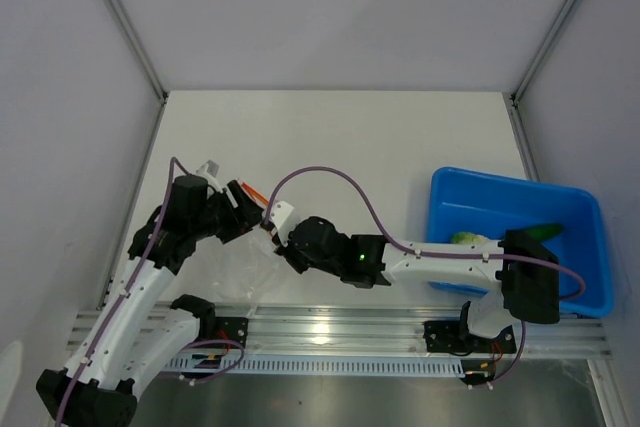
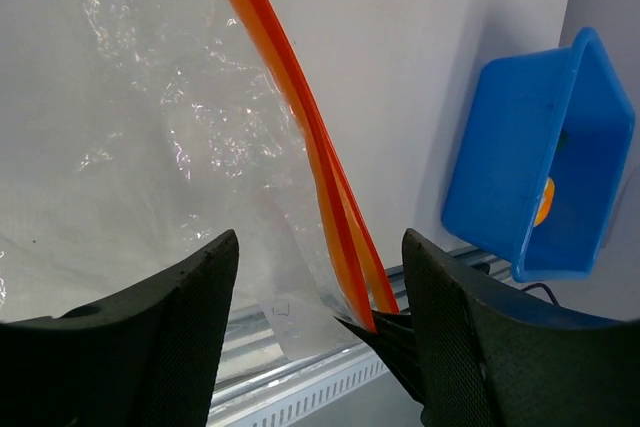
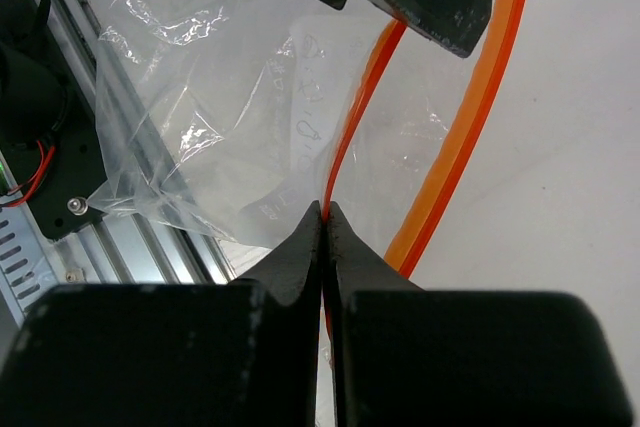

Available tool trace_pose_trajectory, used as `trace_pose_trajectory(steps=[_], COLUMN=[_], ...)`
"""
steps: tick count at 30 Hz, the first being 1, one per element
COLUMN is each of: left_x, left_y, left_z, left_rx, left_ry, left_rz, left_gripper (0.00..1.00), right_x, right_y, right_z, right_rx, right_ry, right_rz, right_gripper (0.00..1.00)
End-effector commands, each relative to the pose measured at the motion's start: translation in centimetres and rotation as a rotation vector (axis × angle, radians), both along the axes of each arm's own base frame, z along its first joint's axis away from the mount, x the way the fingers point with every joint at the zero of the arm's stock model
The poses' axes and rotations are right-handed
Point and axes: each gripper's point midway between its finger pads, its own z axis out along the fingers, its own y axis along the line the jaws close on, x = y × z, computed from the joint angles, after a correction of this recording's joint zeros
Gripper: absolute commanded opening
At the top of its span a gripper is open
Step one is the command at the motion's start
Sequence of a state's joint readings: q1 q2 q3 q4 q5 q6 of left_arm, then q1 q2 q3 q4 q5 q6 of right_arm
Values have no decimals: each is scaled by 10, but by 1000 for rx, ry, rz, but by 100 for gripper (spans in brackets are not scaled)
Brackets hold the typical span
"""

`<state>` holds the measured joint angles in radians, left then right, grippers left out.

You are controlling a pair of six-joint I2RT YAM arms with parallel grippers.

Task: Place the food in the zip-top bag and seal the zipper
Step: Pick up the zipper food storage bag at the center of the board.

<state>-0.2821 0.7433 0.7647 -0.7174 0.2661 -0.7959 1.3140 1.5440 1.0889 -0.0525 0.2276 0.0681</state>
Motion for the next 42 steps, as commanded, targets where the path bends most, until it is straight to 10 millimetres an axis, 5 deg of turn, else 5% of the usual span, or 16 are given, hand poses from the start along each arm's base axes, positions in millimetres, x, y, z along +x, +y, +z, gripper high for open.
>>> trace_pose_trajectory(steps=[1,13,15,18,20,27,29,30,31,36,39,42], left_x=[8,8,6,4,2,-1,-2,-2,-3,-6,-8,-11], left_y=[-8,-15,-18,-19,-19,-12,-11,-11,-11,-12,-15,-17], left_z=[5,-5,-6,-4,-3,11,11,12,13,8,10,14], left_rx=[-11,-5,-7,3,20,68,85,90,94,101,85,72], left_ry=[-37,-38,-39,-51,-68,-162,-175,-181,-185,-186,-196,-209], left_rz=[-20,-59,-79,-118,-145,-171,-185,-189,-197,-220,-234,-240], left_gripper=[68,37,24,0,1,1,1,1,0,1,1,1], right_x=[4,3,5,11,16,25,28,31,34,69,97,126], right_y=[3,-2,-4,-13,-21,-53,-66,-72,-83,-145,-200,-292], right_z=[43,43,41,38,38,53,64,68,77,100,107,100], right_rx=[82,82,77,60,46,31,57,67,83,143,182,193], right_ry=[-62,-55,-50,-43,-43,-11,3,2,-3,28,72,100], right_rz=[-24,-44,-65,-127,-176,-312,-347,-365,-407,-684,-861,-1171], right_gripper=[0,0,0,13,31,60,88,91,99,99,99,99])
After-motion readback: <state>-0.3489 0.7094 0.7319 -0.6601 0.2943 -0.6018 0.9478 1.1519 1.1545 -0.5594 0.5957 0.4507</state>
